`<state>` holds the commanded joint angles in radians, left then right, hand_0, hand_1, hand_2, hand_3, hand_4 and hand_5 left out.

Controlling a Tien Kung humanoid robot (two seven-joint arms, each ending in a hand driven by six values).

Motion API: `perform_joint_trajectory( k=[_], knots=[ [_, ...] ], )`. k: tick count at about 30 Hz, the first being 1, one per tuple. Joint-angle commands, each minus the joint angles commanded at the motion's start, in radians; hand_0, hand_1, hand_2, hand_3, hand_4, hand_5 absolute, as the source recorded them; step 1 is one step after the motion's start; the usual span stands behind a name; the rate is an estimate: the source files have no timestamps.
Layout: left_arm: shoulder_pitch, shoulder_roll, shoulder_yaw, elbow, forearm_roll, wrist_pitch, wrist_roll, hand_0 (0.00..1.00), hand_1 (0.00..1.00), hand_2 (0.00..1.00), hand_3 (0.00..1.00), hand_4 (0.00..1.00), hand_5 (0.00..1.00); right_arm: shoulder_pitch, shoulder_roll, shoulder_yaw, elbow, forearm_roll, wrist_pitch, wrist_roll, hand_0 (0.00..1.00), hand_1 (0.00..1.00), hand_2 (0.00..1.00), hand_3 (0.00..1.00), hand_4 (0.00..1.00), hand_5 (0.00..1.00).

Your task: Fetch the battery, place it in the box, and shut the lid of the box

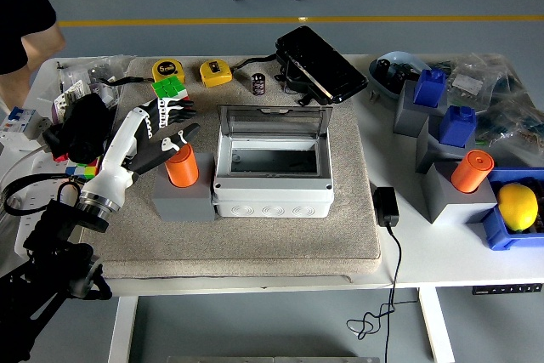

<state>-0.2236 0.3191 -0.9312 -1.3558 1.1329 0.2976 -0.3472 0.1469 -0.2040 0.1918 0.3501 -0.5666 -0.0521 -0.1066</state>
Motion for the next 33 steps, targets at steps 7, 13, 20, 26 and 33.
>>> perform_joint_trajectory(
  k=[7,13,20,26,33],
  knots=[
    [-0.013,-0.008,0.035,0.003,0.005,0.019,0.013,0.652,0.626,0.555,0.529,0.998,0.306,-0.004,-0.004,0.007,-0.003,-0.001,-0.001,0.001,0.770,0.725,0.726,0.774,0.998,0.640],
    [-0.032,-0.015,0.066,0.019,-0.032,0.026,0.026,0.633,0.596,0.553,0.527,0.998,0.251,-0.007,-0.002,0.017,-0.005,-0.003,-0.001,0.001,0.770,0.725,0.726,0.774,0.998,0.640],
    [-0.052,-0.015,0.083,0.039,-0.062,0.031,0.040,0.617,0.579,0.554,0.533,0.998,0.209,0.000,-0.002,0.026,-0.003,-0.007,-0.001,0.002,0.770,0.725,0.727,0.774,0.998,0.640],
    [-0.054,-0.018,0.093,0.052,-0.083,0.033,0.042,0.601,0.562,0.547,0.534,0.998,0.200,0.001,-0.005,0.025,-0.004,-0.008,-0.002,0.003,0.769,0.725,0.726,0.775,0.998,0.640],
    [-0.050,-0.018,0.104,0.057,-0.100,0.034,0.034,0.573,0.515,0.522,0.518,0.998,0.170,-0.004,-0.004,0.028,-0.005,-0.009,-0.002,0.003,0.770,0.725,0.726,0.774,0.998,0.640]
  ],
)
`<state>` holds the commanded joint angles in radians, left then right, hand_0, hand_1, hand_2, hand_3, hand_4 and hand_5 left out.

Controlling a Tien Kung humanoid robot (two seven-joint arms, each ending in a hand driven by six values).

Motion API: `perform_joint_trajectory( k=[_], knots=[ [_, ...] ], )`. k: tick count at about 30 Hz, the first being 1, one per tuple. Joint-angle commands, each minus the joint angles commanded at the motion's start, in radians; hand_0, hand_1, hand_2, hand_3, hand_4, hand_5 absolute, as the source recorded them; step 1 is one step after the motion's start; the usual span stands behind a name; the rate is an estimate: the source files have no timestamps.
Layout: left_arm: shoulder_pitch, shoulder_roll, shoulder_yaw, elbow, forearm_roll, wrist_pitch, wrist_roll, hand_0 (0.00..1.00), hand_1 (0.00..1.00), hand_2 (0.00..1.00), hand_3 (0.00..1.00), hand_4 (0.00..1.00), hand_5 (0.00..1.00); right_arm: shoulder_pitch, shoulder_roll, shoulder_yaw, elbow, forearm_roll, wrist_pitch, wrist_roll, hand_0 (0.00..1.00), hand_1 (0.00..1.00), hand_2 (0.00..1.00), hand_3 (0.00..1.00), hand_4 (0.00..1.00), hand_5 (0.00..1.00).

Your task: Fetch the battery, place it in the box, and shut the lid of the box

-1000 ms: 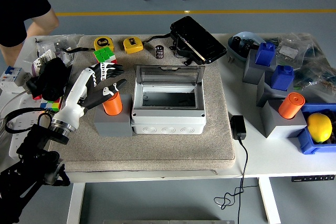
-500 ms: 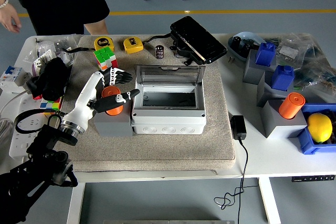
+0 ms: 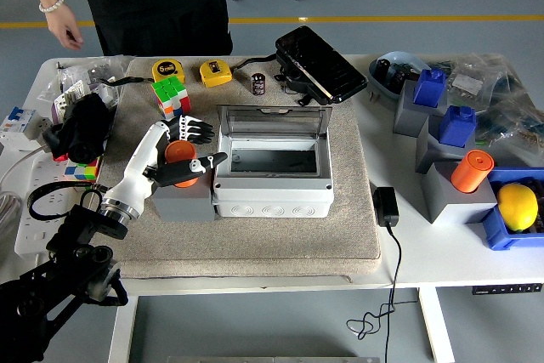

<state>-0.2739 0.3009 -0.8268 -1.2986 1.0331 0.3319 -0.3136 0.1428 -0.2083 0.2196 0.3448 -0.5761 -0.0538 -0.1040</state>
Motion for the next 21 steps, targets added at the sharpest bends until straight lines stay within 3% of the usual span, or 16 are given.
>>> perform_joint_trajectory(
  k=[8,9,14,15,20,21],
  knots=[
    [-0.009,0.003,0.020,0.005,-0.026,0.006,-0.011,0.546,0.486,0.477,0.498,0.998,0.125,-0.003,0.001,0.014,0.000,-0.006,-0.001,0.002,0.768,0.725,0.726,0.774,0.998,0.639],
    [-0.011,0.003,0.023,0.006,-0.029,0.007,-0.012,0.529,0.464,0.454,0.473,0.998,0.075,-0.004,0.001,0.015,0.000,-0.007,-0.002,0.003,0.767,0.725,0.725,0.774,0.998,0.639],
    [-0.017,0.006,0.037,0.008,-0.046,0.012,-0.015,0.529,0.464,0.454,0.473,0.998,0.075,-0.007,0.002,0.019,0.000,-0.009,-0.003,0.004,0.767,0.725,0.725,0.774,0.998,0.639],
    [-0.018,0.006,0.040,0.009,-0.048,0.013,-0.016,0.509,0.426,0.411,0.436,0.998,0.018,-0.007,0.002,0.019,0.000,-0.009,-0.003,0.004,0.768,0.725,0.725,0.775,0.998,0.639],
    [-0.029,0.007,0.055,0.014,-0.065,0.019,-0.022,0.509,0.426,0.411,0.436,0.998,0.018,-0.006,0.001,0.024,0.002,-0.012,-0.004,0.005,0.768,0.725,0.725,0.775,0.998,0.639],
    [-0.030,0.007,0.057,0.016,-0.067,0.019,-0.022,0.475,0.383,0.380,0.410,0.998,0.002,-0.006,0.001,0.025,0.002,-0.013,-0.004,0.005,0.769,0.725,0.724,0.775,0.998,0.640]
  ],
)
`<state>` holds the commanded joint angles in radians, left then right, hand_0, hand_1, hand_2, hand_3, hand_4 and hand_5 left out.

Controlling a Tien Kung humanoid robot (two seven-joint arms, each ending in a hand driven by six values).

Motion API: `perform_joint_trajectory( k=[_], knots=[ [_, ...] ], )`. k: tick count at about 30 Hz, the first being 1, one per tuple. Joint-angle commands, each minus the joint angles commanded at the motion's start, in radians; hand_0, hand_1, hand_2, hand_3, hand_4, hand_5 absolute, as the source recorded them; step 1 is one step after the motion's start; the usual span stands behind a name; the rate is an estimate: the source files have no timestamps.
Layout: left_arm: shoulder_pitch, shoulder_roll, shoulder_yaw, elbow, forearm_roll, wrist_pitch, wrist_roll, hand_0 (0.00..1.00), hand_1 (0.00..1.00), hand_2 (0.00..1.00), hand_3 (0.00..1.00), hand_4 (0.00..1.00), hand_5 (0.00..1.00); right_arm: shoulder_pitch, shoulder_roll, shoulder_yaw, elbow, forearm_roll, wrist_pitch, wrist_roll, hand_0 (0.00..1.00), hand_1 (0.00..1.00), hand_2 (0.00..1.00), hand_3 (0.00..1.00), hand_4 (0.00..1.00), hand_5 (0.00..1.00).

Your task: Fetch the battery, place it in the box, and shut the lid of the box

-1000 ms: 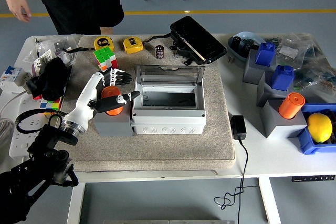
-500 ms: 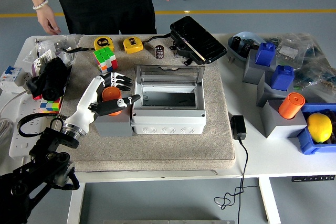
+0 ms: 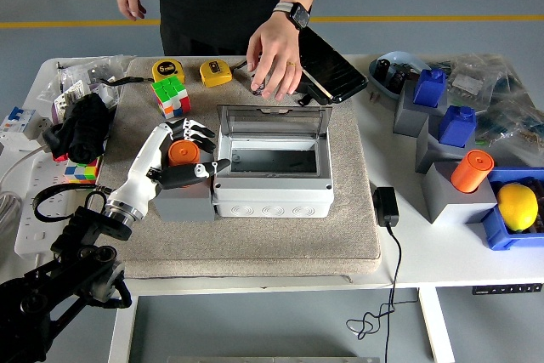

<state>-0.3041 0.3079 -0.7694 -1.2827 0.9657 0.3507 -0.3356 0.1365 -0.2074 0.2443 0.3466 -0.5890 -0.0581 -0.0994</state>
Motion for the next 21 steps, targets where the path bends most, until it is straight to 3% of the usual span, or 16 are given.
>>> perform_joint_trajectory(
  k=[11,12,17,18,21],
  knots=[
    [-0.008,-0.001,0.014,0.015,-0.042,-0.002,-0.009,0.412,0.346,0.340,0.383,0.998,0.002,-0.005,0.003,0.007,-0.001,-0.003,-0.002,0.001,0.766,0.724,0.724,0.775,0.998,0.639],
    [-0.009,-0.001,0.014,0.016,-0.044,-0.002,-0.010,0.181,0.250,0.282,0.306,0.941,0.002,-0.005,0.003,0.008,-0.001,-0.003,-0.002,0.002,0.768,0.724,0.724,0.773,0.998,0.639],
    [-0.014,-0.001,0.020,0.024,-0.067,-0.003,-0.015,0.181,0.250,0.282,0.306,0.941,0.002,-0.006,0.003,0.011,-0.001,-0.005,-0.004,0.003,0.768,0.724,0.724,0.773,0.998,0.639],
    [-0.016,-0.001,0.021,0.025,-0.071,-0.002,-0.016,0.074,0.196,0.261,0.262,0.880,0.002,-0.006,0.003,0.012,0.000,-0.005,-0.005,0.003,0.766,0.724,0.723,0.772,0.998,0.639],
    [-0.018,-0.002,0.023,0.031,-0.080,-0.001,-0.017,0.074,0.196,0.261,0.262,0.880,0.002,-0.006,0.003,0.014,0.001,-0.007,-0.006,0.004,0.766,0.724,0.723,0.772,0.998,0.639]
  ],
)
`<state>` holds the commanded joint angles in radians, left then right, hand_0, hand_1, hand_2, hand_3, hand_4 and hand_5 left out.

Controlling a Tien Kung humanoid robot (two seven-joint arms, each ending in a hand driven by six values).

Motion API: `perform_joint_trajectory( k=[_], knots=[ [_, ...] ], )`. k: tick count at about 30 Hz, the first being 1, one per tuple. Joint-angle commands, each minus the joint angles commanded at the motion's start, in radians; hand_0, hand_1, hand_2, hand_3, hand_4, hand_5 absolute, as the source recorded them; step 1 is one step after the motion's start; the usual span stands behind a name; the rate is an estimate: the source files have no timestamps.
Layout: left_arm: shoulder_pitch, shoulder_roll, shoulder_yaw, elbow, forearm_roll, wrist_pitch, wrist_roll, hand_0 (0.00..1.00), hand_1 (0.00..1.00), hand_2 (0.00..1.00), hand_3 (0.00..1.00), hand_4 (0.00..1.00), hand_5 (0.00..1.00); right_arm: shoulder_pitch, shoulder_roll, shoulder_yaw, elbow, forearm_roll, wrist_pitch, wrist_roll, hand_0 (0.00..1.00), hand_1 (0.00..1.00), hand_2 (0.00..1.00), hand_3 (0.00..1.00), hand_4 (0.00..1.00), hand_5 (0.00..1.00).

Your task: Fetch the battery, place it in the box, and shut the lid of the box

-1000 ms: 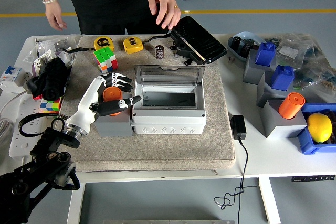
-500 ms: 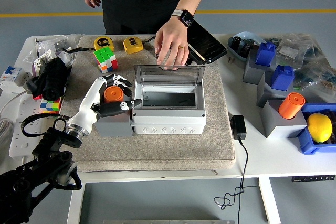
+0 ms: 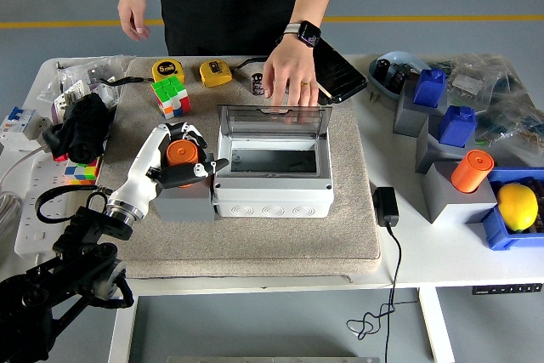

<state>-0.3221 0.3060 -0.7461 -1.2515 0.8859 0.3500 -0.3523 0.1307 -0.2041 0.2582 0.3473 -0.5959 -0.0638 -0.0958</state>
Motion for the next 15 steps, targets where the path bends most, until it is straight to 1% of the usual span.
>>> perform_joint_trajectory(
  k=[2,3,8,9,14,15],
  knots=[
    [-0.002,0.000,0.003,0.004,-0.005,-0.001,0.000,0.074,0.196,0.261,0.262,0.880,0.002,-0.001,0.000,0.001,0.001,-0.001,0.000,0.000,0.766,0.724,0.723,0.772,0.998,0.639],
    [-0.002,0.000,0.004,0.005,-0.006,-0.002,0.000,0.051,0.142,0.225,0.241,0.852,0.002,-0.001,0.001,0.002,0.001,-0.002,0.000,0.000,0.766,0.721,0.723,0.772,0.998,0.639],
    [-0.004,-0.001,0.009,0.011,-0.016,-0.008,-0.007,0.051,0.142,0.225,0.241,0.852,0.002,-0.006,0.002,0.006,0.001,-0.005,-0.001,0.001,0.766,0.721,0.723,0.772,0.998,0.639],
    [-0.004,-0.002,0.009,0.012,-0.019,-0.011,-0.011,0.029,0.078,0.173,0.223,0.888,0.017,-0.007,0.002,0.008,0.001,-0.005,-0.002,0.001,0.764,0.722,0.723,0.772,0.998,0.638],
    [-0.008,-0.004,0.015,0.016,-0.033,-0.020,-0.031,0.029,0.078,0.173,0.223,0.888,0.017,-0.011,0.003,0.015,0.000,-0.005,-0.004,0.004,0.764,0.722,0.723,0.772,0.998,0.638],
    [-0.010,-0.005,0.019,0.017,-0.044,-0.019,-0.044,0.007,0.002,0.103,0.131,0.998,0.035,-0.012,0.003,0.017,-0.001,-0.004,-0.004,0.004,0.762,0.721,0.721,0.772,0.998,0.638]
  ],
)
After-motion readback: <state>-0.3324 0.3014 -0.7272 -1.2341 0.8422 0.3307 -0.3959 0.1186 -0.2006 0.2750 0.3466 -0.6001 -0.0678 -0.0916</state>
